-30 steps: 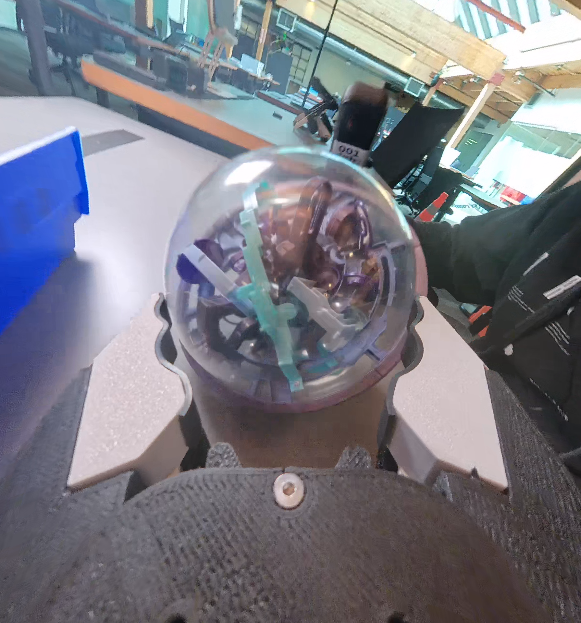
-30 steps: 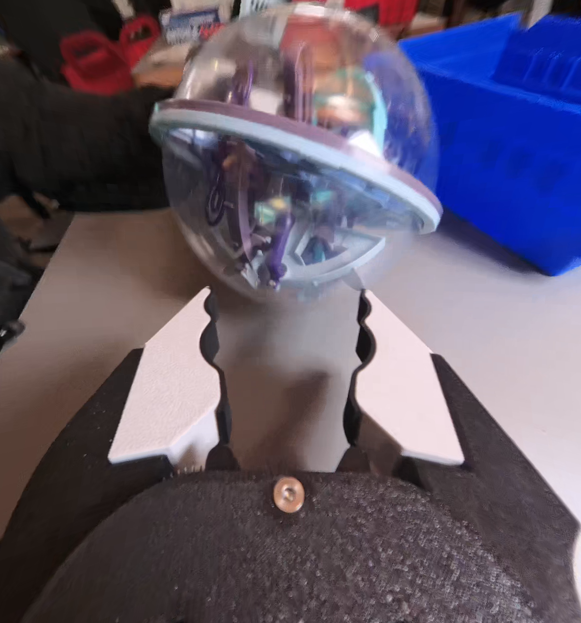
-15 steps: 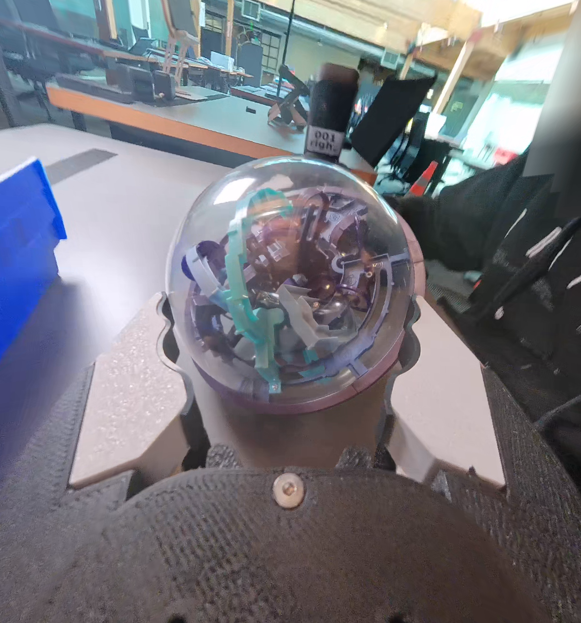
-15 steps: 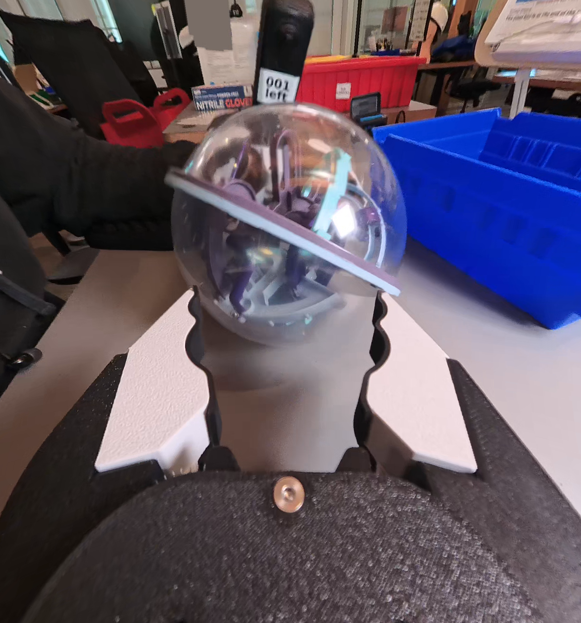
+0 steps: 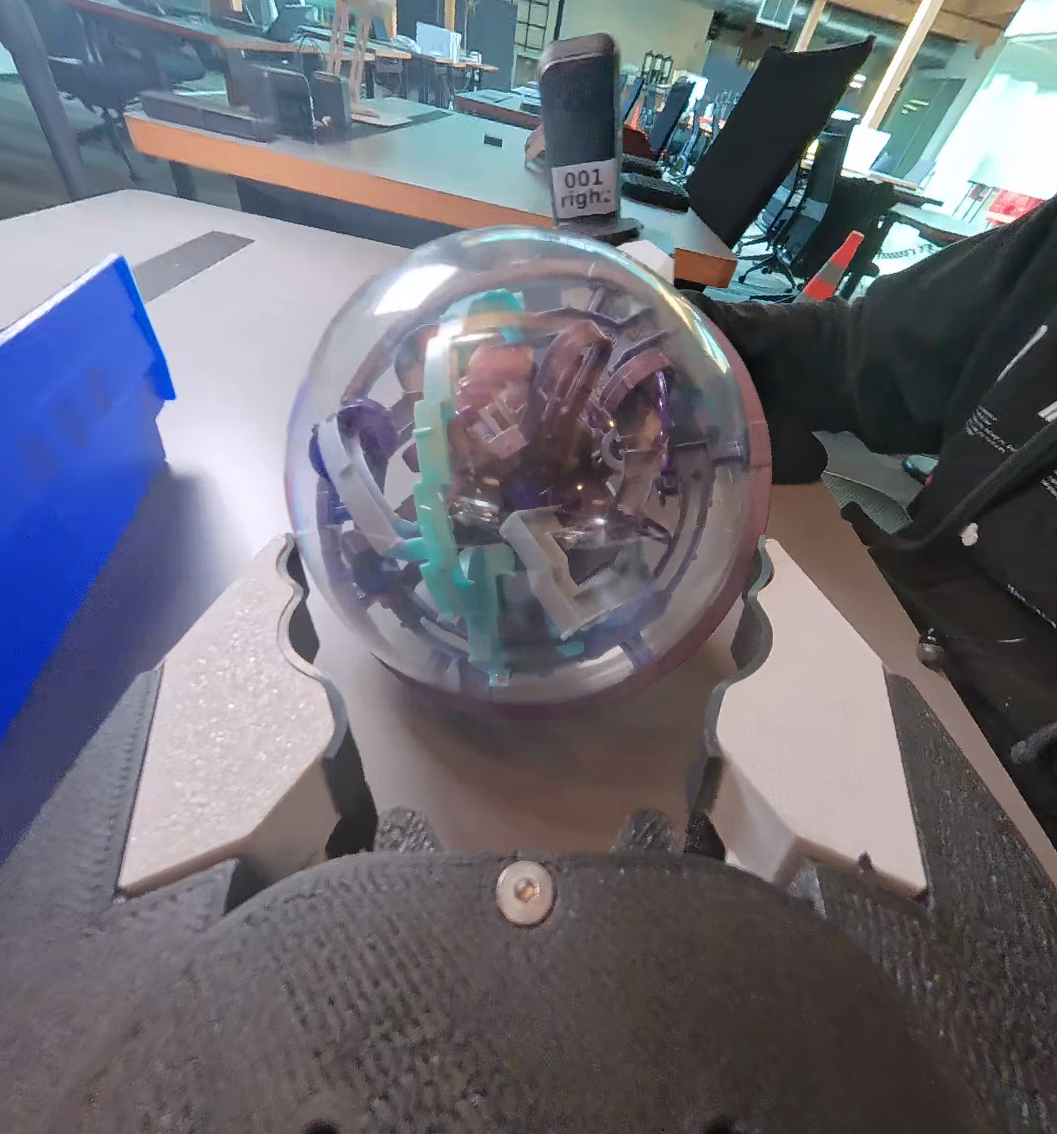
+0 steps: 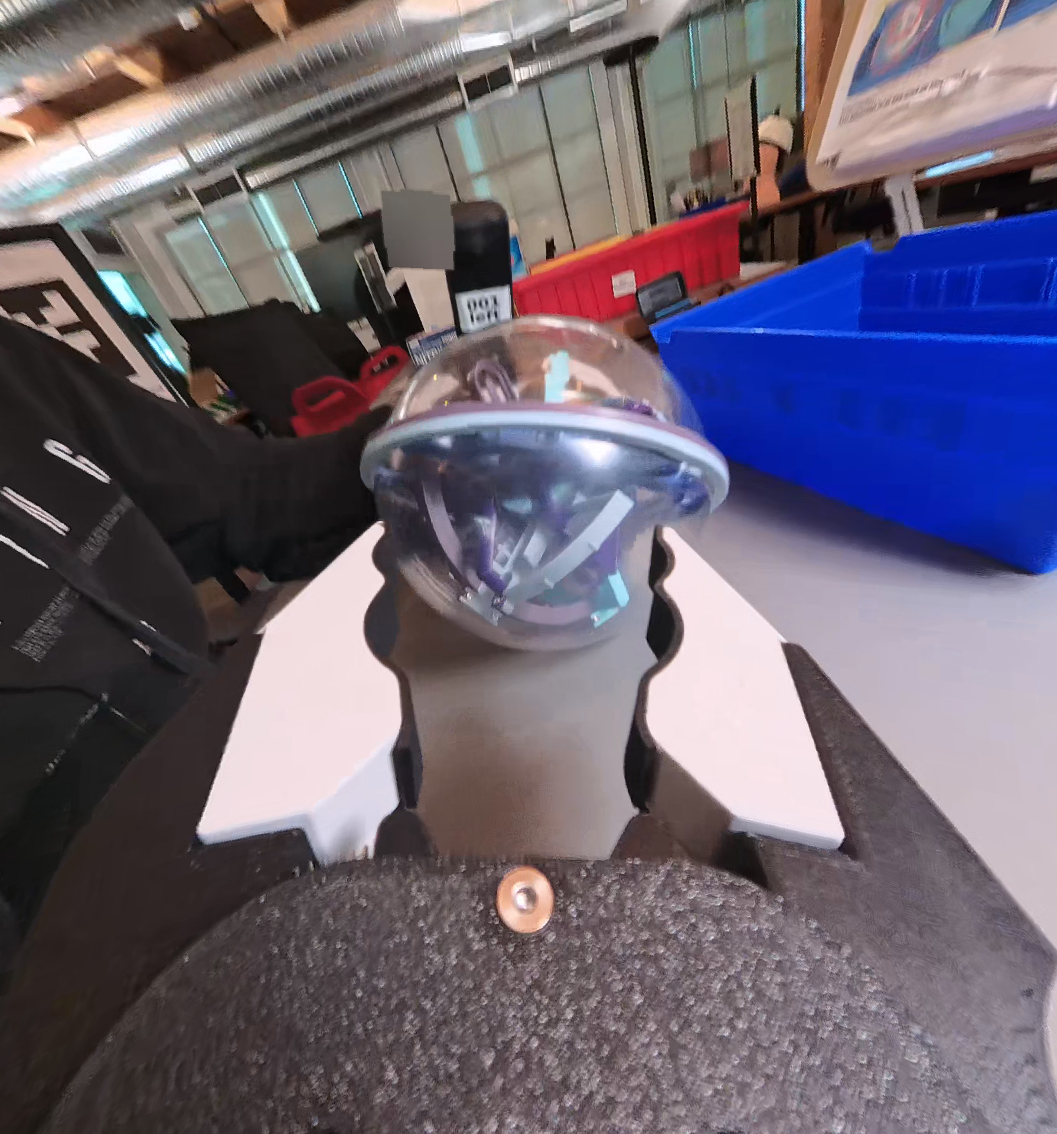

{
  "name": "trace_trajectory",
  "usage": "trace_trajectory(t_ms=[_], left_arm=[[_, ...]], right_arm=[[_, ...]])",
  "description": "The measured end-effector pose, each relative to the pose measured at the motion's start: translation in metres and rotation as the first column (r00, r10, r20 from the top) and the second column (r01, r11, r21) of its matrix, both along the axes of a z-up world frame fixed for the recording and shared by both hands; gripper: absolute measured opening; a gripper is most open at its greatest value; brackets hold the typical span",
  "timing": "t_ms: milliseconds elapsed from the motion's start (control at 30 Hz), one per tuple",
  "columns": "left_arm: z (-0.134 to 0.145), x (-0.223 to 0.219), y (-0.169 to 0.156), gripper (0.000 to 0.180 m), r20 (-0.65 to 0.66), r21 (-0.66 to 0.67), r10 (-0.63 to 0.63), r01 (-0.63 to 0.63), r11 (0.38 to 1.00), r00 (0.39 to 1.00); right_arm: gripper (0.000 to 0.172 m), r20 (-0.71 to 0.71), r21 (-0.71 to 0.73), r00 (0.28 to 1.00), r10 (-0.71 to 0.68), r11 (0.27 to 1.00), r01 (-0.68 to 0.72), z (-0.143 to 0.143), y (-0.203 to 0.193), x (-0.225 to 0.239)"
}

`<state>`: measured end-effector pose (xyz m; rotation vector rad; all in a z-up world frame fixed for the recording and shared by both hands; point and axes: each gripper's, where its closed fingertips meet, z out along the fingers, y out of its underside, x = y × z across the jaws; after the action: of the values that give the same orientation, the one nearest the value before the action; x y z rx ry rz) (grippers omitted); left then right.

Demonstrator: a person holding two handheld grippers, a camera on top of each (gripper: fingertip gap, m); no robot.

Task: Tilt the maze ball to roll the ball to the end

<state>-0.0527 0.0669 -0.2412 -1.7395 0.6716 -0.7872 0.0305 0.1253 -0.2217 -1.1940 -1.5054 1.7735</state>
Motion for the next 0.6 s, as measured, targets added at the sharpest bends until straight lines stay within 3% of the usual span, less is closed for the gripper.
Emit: trace_trajectory(t_ms=[267,500,600], left_arm=[[-0.005,0.010,0.004,0.132,-0.050,0.054,0.003,0.000,0.999,0.999],[0.007,-0.003,0.019,0.130,0.150,-0.126,0.108,-0.089,0.988,0.983],[0.029,-0.018,0.017,0.129,0.297,-0.108,0.123,-0.094,0.990,0.947]], right_arm=[[0.089,0.016,0.132,0.999,-0.034,0.991,0.031,-0.008,-0.009,-0.005],[0.077,0.125,0.066,0.985,-0.117,0.992,0.109,-0.020,0.013,-0.011],[0.073,0.185,0.112,0.965,-0.185,0.980,0.167,-0.034,0.028,-0.012]])
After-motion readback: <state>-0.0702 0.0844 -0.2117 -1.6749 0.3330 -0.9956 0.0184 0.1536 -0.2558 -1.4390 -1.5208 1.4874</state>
